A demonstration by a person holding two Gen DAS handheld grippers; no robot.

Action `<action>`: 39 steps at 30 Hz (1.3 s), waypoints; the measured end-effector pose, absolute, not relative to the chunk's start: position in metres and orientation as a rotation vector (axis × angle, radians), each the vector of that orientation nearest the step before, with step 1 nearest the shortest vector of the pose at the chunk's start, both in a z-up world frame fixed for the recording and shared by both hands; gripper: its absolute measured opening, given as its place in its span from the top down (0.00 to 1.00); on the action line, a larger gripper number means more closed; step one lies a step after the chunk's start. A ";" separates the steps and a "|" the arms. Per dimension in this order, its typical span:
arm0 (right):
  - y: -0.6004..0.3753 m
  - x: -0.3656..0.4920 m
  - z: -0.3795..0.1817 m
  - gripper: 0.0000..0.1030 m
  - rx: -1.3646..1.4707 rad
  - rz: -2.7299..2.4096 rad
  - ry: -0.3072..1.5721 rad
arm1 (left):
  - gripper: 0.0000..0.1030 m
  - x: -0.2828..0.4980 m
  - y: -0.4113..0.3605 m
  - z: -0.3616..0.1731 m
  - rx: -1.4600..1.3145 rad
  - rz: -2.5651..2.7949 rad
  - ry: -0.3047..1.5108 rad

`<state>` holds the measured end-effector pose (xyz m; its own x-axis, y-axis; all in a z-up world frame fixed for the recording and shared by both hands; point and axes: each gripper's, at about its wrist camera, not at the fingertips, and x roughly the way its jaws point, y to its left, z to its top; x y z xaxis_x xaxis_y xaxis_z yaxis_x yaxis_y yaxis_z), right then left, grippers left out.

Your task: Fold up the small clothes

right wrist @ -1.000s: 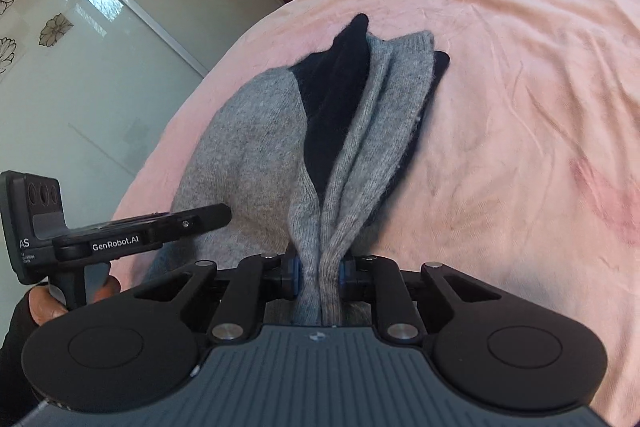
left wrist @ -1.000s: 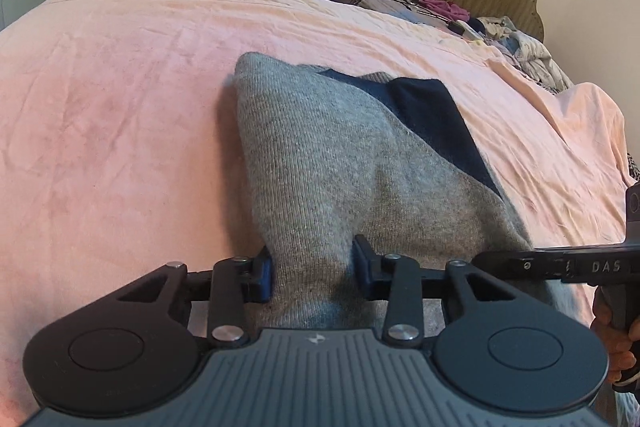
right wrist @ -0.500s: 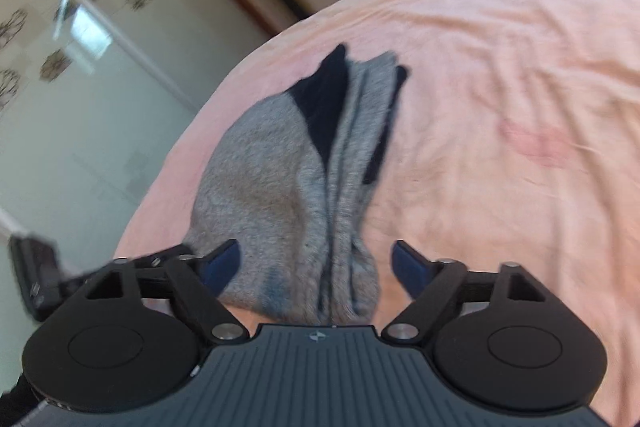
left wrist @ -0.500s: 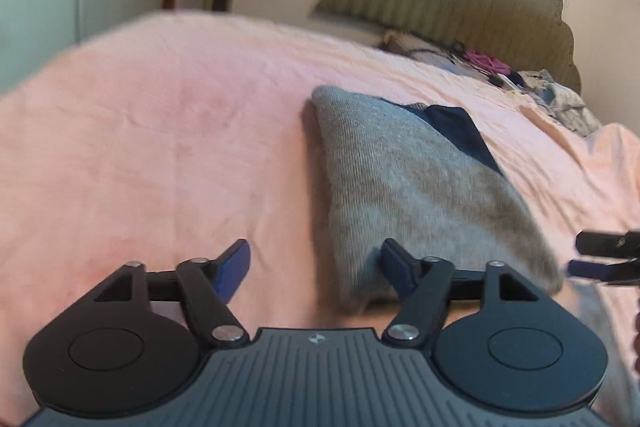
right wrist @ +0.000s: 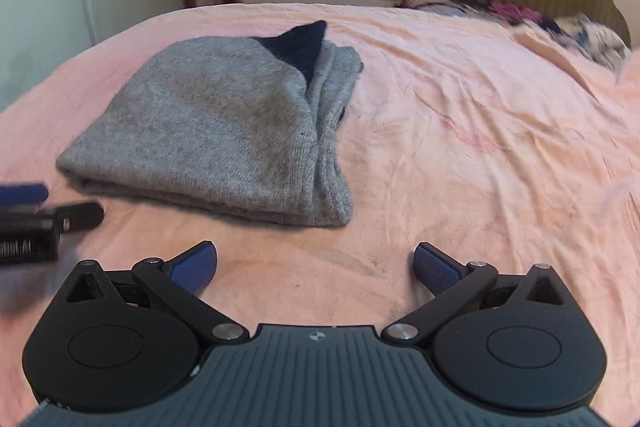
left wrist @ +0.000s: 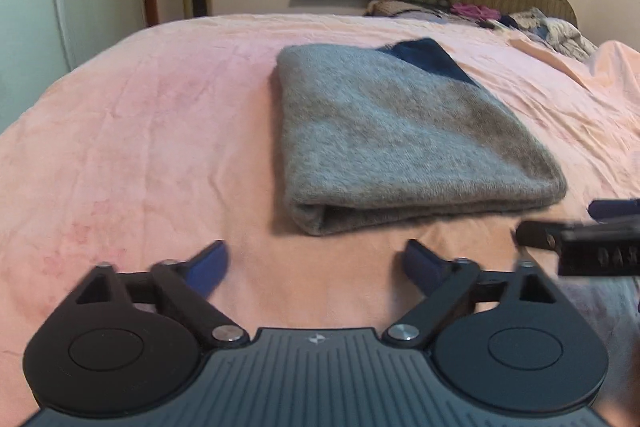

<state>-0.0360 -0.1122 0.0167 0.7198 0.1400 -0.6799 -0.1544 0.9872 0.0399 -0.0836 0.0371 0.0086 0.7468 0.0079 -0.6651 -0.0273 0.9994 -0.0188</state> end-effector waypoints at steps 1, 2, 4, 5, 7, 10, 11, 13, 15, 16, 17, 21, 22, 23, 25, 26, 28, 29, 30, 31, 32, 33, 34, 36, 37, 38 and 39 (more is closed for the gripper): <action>-0.110 -0.034 0.016 0.00 -0.006 0.139 0.745 | 0.00 -0.081 0.036 0.008 -0.026 0.021 0.733; -0.108 -0.033 0.014 0.00 0.000 0.117 0.732 | 0.00 -0.081 0.034 0.008 -0.018 0.028 0.735; -0.101 -0.033 0.011 0.00 -0.010 0.072 0.710 | 0.00 -0.080 0.031 0.007 -0.002 0.036 0.736; -0.097 -0.034 0.010 0.00 -0.031 0.059 0.711 | 0.00 -0.081 0.031 0.007 -0.006 0.036 0.735; -0.098 -0.033 0.009 0.00 -0.029 0.057 0.707 | 0.00 -0.081 0.032 0.007 -0.009 0.034 0.734; -0.100 -0.031 0.008 0.00 -0.021 0.062 0.707 | 0.00 -0.079 0.034 0.007 -0.016 0.047 0.735; -0.100 -0.032 0.008 0.00 -0.023 0.061 0.707 | 0.00 -0.078 0.034 0.007 -0.015 0.050 0.736; -0.099 -0.032 0.008 0.00 -0.023 0.062 0.708 | 0.00 -0.076 0.035 0.007 -0.020 0.064 0.737; -0.099 -0.033 0.008 0.00 -0.023 0.061 0.708 | 0.00 -0.076 0.034 0.007 -0.019 0.068 0.737; -0.099 -0.032 0.008 0.00 -0.023 0.061 0.707 | 0.00 -0.076 0.034 0.007 -0.019 0.068 0.736; -0.099 -0.032 0.008 0.00 -0.022 0.061 0.708 | 0.00 -0.076 0.034 0.007 -0.019 0.068 0.736; -0.099 -0.032 0.008 0.00 -0.023 0.061 0.708 | 0.00 -0.075 0.034 0.007 -0.020 0.067 0.736; -0.099 -0.033 0.008 0.00 -0.022 0.062 0.707 | 0.00 -0.075 0.034 0.007 -0.020 0.067 0.736; -0.098 -0.033 0.008 0.00 -0.023 0.062 0.707 | 0.00 -0.075 0.034 0.007 -0.020 0.067 0.736; -0.098 -0.033 0.008 0.00 -0.022 0.062 0.707 | 0.00 -0.075 0.034 0.007 -0.019 0.067 0.736; -0.098 -0.033 0.008 0.00 -0.022 0.063 0.707 | 0.00 -0.076 0.034 0.007 -0.020 0.066 0.735; -0.098 -0.034 0.008 0.00 -0.022 0.063 0.707 | 0.00 -0.076 0.033 0.007 -0.019 0.067 0.735; -0.098 -0.035 0.009 0.00 -0.021 0.066 0.706 | 0.00 -0.076 0.034 0.007 -0.019 0.067 0.735; -0.099 -0.035 0.009 0.00 -0.021 0.068 0.706 | 0.00 -0.076 0.034 0.007 -0.019 0.067 0.735; -0.098 -0.034 0.009 0.00 -0.022 0.069 0.706 | 0.00 -0.076 0.034 0.007 -0.020 0.067 0.735; -0.098 -0.034 0.009 0.00 -0.021 0.068 0.706 | 0.00 -0.075 0.033 0.007 -0.020 0.067 0.735; -0.098 -0.034 0.009 0.00 -0.021 0.068 0.706 | 0.00 -0.076 0.034 0.007 -0.019 0.067 0.735; -0.098 -0.034 0.009 0.00 -0.021 0.068 0.706 | 0.00 -0.076 0.033 0.007 -0.019 0.067 0.735; -0.098 -0.034 0.009 0.00 -0.021 0.068 0.706 | 0.00 -0.076 0.034 0.007 -0.019 0.067 0.735; -0.098 -0.034 0.009 0.00 -0.021 0.068 0.706 | 0.00 -0.075 0.033 0.007 -0.019 0.067 0.735; -0.098 -0.034 0.009 0.00 -0.021 0.068 0.706 | 0.00 -0.076 0.034 0.007 -0.019 0.067 0.735; -0.098 -0.034 0.009 0.00 -0.020 0.068 0.706 | 0.00 -0.076 0.034 0.007 -0.019 0.067 0.735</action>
<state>-0.0343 -0.0981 0.0089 0.7589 0.0555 -0.6488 -0.0693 0.9976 0.0043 -0.0756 0.0337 0.0070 0.7396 0.0540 -0.6709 -0.0676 0.9977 0.0057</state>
